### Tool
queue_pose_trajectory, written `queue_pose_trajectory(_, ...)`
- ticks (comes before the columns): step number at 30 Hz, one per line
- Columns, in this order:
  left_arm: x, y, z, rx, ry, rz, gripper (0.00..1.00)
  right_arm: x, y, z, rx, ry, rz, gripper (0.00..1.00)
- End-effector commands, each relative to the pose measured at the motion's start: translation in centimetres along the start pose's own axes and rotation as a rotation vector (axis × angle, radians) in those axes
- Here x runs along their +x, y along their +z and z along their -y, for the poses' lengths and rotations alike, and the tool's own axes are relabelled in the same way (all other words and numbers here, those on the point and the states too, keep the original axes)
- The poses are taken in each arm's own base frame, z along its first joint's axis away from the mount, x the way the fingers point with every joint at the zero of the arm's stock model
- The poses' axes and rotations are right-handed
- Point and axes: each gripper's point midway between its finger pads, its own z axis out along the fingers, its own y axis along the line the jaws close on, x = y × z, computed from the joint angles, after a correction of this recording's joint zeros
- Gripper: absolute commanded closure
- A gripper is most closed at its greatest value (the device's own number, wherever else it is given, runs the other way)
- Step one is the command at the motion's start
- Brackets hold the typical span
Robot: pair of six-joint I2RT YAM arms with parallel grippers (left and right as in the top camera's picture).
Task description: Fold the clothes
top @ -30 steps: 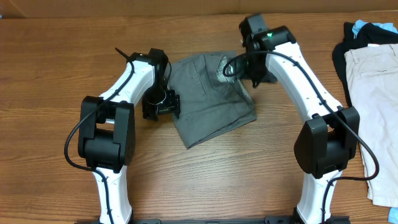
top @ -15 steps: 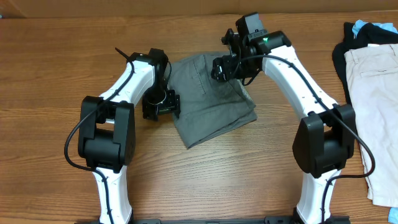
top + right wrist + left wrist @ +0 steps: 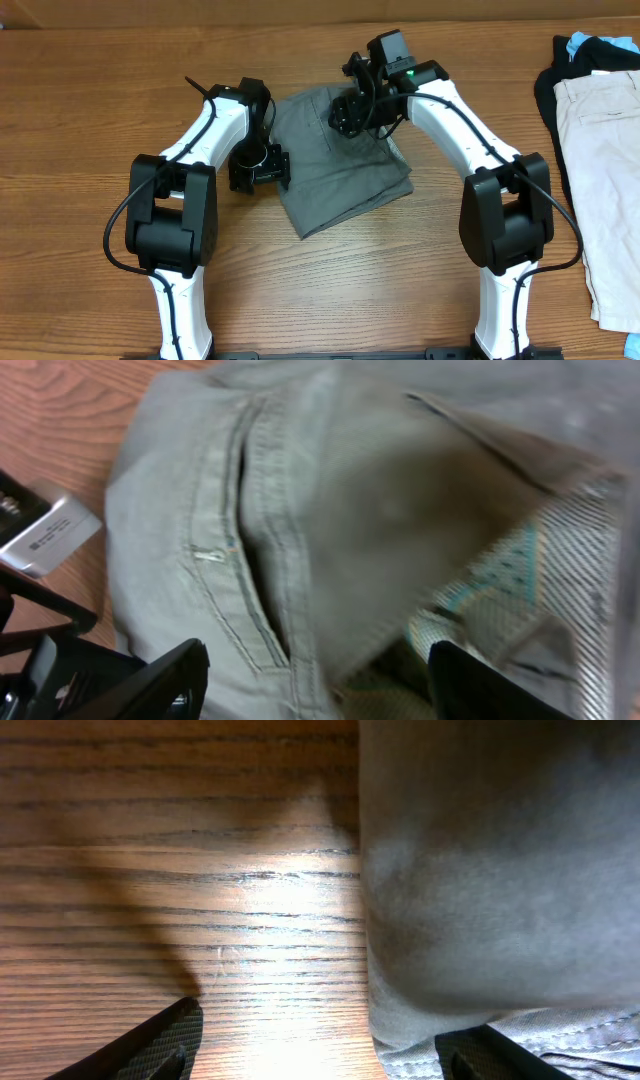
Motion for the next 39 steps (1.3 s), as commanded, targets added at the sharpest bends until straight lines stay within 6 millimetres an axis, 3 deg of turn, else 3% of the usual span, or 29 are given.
queue_pose_trajectory(1,0.0,0.5,-0.7,-0.013,-0.01,-0.012,0.23,0.7,1.8,-0.5,-0.024,-0.005,-0.029,0.27)
queue_pose_trajectory(5,0.0,0.5,-0.7,-0.013,-0.01,-0.013,0.23,0.8,2.5,0.4,0.016,0.009,-0.031,0.35)
queue_pose_trajectory(14,0.0,0.5,-0.8,-0.016,-0.01,-0.012,0.23,-1.5,1.2,4.2,0.22,0.015,0.052,0.8)
queue_pose_trajectory(24,0.0,0.5,-0.7,-0.015,-0.01,-0.012,0.24,-4.0,-0.5,8.5,0.391,0.039,0.167,0.89)
queue_pose_trajectory(25,0.0,0.5,-0.7,-0.015,-0.01,-0.012,0.24,-4.2,-0.7,8.7,0.392,0.049,0.178,0.82)
queue_pose_trajectory(28,0.0,0.5,-0.7,-0.015,-0.01,-0.011,0.24,-4.7,-1.0,9.4,0.393,0.084,0.203,0.19)
queue_pose_trajectory(29,0.0,0.5,-0.7,-0.015,-0.01,-0.011,0.24,-4.7,-1.2,9.7,0.394,0.099,0.208,0.09)
queue_pose_trajectory(31,0.0,0.5,-0.7,-0.015,-0.01,-0.011,0.24,-4.7,-1.3,10.1,0.397,0.126,0.213,0.02)
queue_pose_trajectory(34,-0.1,0.5,-0.8,-0.016,-0.009,-0.009,0.25,-4.7,-1.9,11.0,0.429,0.146,0.219,0.0)
queue_pose_trajectory(39,-1.0,-0.6,-0.3,0.001,0.002,0.036,0.26,-5.3,-5.6,12.6,0.541,0.244,0.239,0.0)
